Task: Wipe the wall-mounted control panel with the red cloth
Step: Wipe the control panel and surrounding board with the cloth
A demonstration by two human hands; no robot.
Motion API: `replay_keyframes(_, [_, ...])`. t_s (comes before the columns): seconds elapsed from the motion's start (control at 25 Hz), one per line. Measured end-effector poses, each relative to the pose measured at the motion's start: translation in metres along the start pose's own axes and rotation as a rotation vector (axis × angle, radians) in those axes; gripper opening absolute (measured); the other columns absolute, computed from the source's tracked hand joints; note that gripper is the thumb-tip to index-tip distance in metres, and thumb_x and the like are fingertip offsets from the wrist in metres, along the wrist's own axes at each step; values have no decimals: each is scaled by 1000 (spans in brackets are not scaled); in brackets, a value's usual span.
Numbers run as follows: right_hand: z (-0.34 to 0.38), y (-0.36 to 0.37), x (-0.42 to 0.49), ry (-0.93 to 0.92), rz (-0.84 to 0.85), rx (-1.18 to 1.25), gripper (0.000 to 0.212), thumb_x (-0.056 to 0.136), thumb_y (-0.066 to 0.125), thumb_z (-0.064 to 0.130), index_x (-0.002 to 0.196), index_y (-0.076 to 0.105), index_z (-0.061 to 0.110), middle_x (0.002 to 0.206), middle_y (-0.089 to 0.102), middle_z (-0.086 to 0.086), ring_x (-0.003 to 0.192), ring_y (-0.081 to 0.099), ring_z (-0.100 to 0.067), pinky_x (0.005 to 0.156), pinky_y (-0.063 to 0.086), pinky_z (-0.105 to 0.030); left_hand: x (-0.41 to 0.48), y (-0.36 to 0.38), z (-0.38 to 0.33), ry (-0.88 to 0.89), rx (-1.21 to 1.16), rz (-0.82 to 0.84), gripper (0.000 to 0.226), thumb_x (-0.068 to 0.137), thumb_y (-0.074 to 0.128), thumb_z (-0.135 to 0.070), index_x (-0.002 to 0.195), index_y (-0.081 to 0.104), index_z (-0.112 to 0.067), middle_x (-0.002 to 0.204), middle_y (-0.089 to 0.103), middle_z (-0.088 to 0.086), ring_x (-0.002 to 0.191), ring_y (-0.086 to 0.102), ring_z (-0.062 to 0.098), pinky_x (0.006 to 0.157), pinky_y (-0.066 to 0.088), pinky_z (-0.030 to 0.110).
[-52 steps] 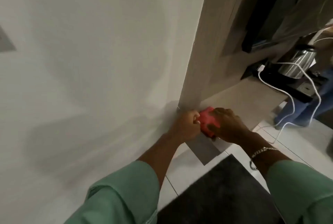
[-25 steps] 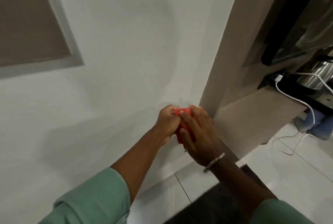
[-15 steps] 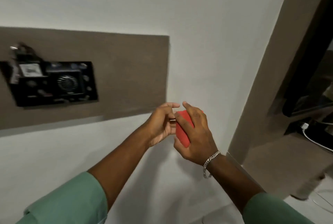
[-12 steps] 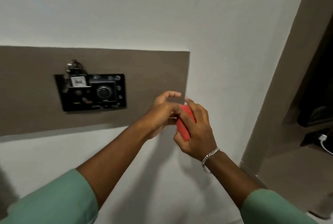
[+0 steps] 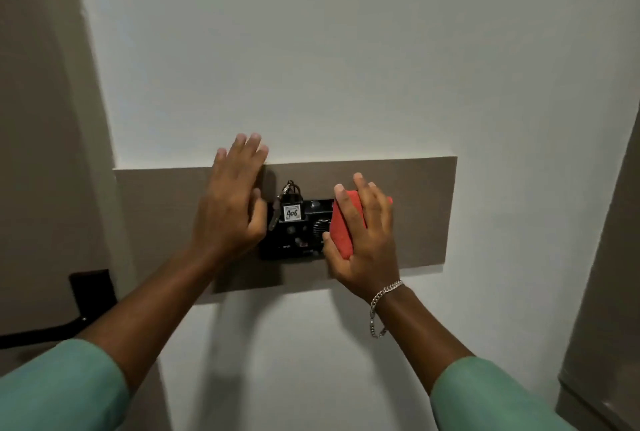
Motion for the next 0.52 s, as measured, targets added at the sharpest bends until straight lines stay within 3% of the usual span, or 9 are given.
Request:
replay_keyframes(0.08, [7,16,-3,26,-7,20,73,89,60,43,149,30,16,161,30,-13,151,23,-38,122,21,-54,-13,10,33,72,295,101,71,82,41,-16,150,31,0,161,25,20,151,17,36,123,13,55])
replay_keyframes(0.2, [13,38,-3,83,-29,33,69,95,45,56,149,33,13,163,24,-9,155,12,-35,123,15,-59,-24,24,58,149,567,90,73,91,34,-34,156,16,-6,165,9,18,153,7,34,123,8,56])
replay_keyframes(0.32, [10,48,-4,27,-35,-59,63,99,35,57,147,40,16,160,31,-10,153,18,-36,120,22,-63,-24,32,65,179,614,19,76,93,31,-42,156,11,-7,166,3,16,154,4,33,124,1,54])
replay_keyframes(0.44, [-11,42,-8,-89,-53,-116,55,100,37,49,143,47,15,156,37,-14,149,26,-38,112,32,-68,-27,34,67,198,628,-12,78,93,33,-45,156,10,-5,165,5,17,154,5,32,124,3,53])
replay_keyframes(0.52, [-11,44,-4,-12,-93,-86,53,100,37,47,143,48,19,158,36,-12,151,25,-36,115,28,-66,-28,34,66,202,639,-23,79,93,34,-46,156,11,-4,165,8,17,154,5,32,124,4,53])
Point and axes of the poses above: each hand's wrist, its own x-axis towards the middle knuckle, its own y-axis out of the palm, z = x × y, the point moved 3 cm from there along x, towards the middle knuckle
